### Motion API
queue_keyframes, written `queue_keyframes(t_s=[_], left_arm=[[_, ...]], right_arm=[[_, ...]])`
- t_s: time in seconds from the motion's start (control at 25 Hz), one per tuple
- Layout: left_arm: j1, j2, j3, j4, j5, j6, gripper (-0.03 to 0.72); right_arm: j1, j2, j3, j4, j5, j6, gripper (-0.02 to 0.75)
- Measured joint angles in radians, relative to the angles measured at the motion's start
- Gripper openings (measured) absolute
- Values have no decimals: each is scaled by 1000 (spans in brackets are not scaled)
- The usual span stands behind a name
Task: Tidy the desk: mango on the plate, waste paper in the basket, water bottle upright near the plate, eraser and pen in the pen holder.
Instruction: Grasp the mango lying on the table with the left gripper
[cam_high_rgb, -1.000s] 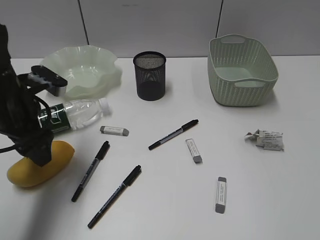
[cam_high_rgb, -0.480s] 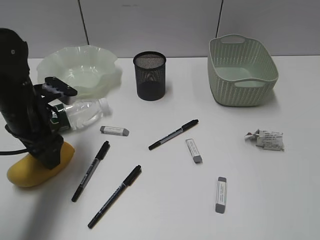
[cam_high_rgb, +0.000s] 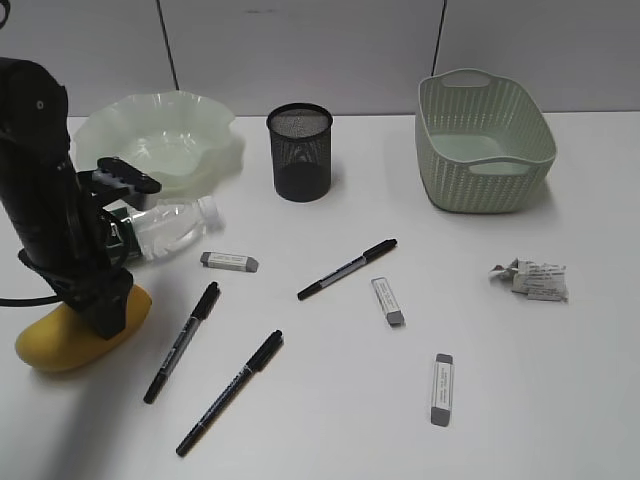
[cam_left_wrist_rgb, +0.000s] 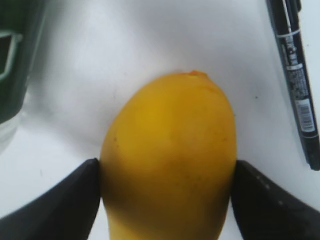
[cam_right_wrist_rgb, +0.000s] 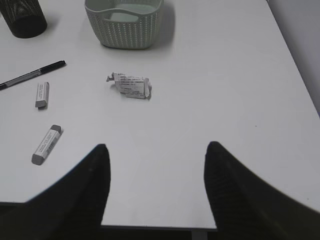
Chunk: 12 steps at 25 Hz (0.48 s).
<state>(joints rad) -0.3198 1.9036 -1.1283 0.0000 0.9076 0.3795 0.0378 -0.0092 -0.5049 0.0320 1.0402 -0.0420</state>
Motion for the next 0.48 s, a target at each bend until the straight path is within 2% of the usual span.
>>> queue_keyframes(t_s=[0.48], left_arm=[[0,2,-3,0,21,0,586]], right_arm=[[0,0,0,0,0,0,478]])
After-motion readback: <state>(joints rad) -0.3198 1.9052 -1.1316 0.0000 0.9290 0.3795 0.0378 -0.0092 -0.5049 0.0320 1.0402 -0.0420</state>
